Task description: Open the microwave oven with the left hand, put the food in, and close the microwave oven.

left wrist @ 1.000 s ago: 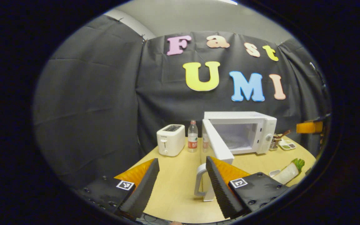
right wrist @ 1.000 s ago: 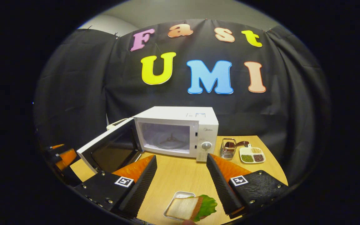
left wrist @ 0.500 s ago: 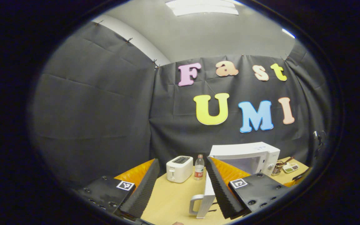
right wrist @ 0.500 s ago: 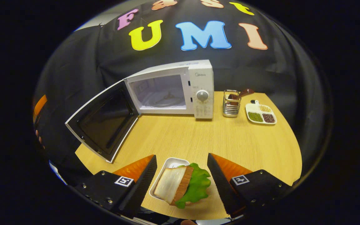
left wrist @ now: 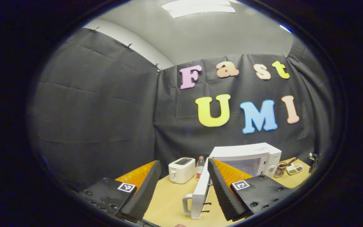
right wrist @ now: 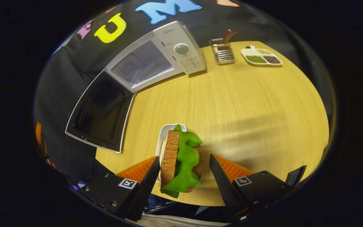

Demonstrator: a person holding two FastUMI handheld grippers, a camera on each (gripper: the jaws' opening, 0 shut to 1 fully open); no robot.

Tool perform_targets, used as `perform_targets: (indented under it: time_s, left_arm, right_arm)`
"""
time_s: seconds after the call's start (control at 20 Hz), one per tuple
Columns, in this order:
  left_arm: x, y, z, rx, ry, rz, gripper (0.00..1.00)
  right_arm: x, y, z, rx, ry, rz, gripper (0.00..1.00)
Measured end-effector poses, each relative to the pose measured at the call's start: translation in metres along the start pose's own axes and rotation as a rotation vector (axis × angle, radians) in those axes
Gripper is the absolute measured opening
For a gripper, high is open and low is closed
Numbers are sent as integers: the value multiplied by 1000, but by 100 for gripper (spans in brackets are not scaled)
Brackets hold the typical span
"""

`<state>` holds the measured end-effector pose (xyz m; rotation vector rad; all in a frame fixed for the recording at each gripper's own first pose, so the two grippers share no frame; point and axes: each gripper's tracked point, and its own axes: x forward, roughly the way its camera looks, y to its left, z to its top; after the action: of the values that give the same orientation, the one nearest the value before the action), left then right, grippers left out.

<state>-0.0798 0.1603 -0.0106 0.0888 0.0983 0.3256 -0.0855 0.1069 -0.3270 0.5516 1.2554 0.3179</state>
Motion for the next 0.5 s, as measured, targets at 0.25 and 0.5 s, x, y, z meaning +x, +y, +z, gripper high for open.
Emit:
perform_targets:
  time_s: [0.25, 0.5]
  left_arm:
    - [-6, -16, -5, 7, 12, 22, 99]
    - [16, -18, -5, 17, 15, 5, 91]
  right_arm:
    - [5, 17, 2, 83, 63, 115, 42]
    - [-8, 23, 13, 39, 29, 107, 42]
